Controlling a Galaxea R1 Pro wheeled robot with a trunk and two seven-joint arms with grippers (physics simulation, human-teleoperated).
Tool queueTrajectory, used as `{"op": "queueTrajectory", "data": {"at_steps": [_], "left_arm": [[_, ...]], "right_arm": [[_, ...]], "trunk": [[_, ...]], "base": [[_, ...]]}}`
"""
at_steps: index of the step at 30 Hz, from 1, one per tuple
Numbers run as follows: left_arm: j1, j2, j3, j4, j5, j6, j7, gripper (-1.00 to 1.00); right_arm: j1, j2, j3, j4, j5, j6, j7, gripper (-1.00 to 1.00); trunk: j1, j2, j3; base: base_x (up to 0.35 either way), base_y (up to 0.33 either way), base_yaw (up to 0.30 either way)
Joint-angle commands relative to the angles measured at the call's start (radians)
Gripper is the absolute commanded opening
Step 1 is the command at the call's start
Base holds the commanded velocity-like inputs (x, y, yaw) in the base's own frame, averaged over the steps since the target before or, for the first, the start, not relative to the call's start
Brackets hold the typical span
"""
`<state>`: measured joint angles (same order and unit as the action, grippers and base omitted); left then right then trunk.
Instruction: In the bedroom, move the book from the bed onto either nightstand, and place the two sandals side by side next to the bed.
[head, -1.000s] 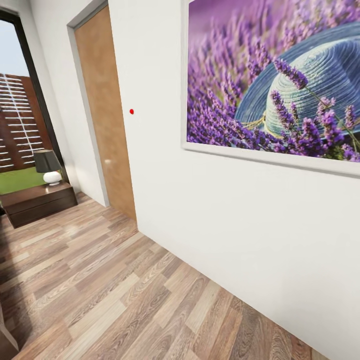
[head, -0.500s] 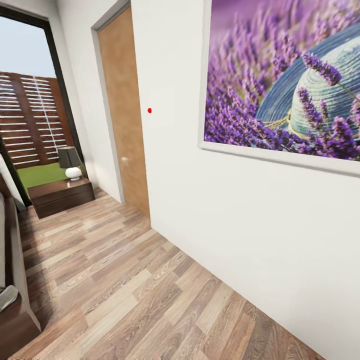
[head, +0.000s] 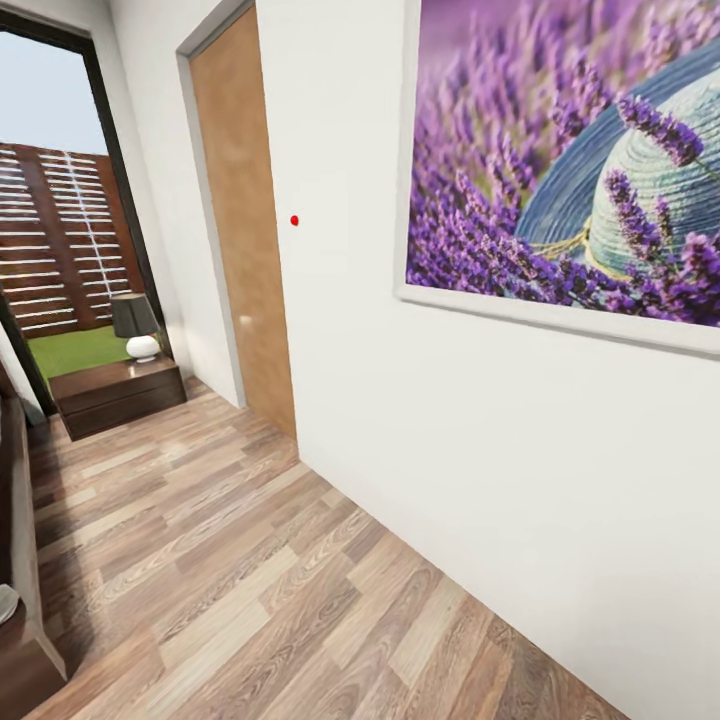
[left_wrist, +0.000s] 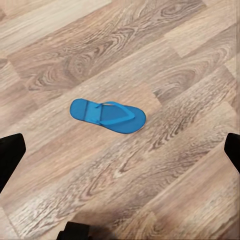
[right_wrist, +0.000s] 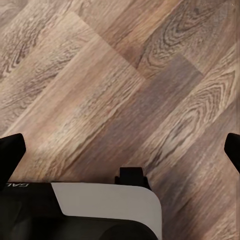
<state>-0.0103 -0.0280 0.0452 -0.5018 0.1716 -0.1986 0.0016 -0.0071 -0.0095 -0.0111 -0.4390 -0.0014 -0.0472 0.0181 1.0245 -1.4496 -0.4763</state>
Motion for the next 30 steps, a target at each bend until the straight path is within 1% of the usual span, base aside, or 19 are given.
{"op": "queueTrajectory", "data": {"at_steps": [1,5,8,22,25,30], "left_arm": [[0.000,-0.001,0.002,0.000,0.003,-0.002,0.000,1.00],[0.000,-0.001,0.002,0.000,0.003,-0.002,0.000,1.00],[0.000,-0.001,0.001,0.000,0.003,-0.002,0.000,1.00],[0.000,-0.001,0.001,0.000,0.003,-0.002,0.000,1.00],[0.000,-0.002,0.001,0.000,0.003,-0.002,0.000,1.00],[0.000,-0.003,0.000,0.000,0.002,-0.002,0.000,1.00]], "right_arm": [[-0.001,0.000,-0.001,0.001,0.000,-0.003,0.002,1.00],[-0.001,0.000,-0.001,0.001,0.000,-0.003,0.002,1.00],[-0.001,0.000,-0.001,0.000,0.000,-0.003,0.002,1.00],[-0.001,0.001,-0.001,0.000,0.000,-0.003,0.002,1.00],[0.000,0.000,-0.001,0.000,0.000,-0.003,0.002,1.00],[0.000,0.000,-0.001,0.001,0.000,-0.003,0.002,1.00]], "trunk": [[0.000,0.000,-0.001],[0.000,0.000,-0.001],[0.000,0.000,-0.001],[0.000,0.000,-0.001],[0.000,0.000,-0.001],[0.000,0.000,-0.001]], "base": [[0.288,-0.125,0.000],[0.275,-0.129,0.000],[0.140,-0.085,0.000],[0.018,-0.011,0.003],[0.000,-0.008,0.169],[0.000,-0.071,0.265]]}}
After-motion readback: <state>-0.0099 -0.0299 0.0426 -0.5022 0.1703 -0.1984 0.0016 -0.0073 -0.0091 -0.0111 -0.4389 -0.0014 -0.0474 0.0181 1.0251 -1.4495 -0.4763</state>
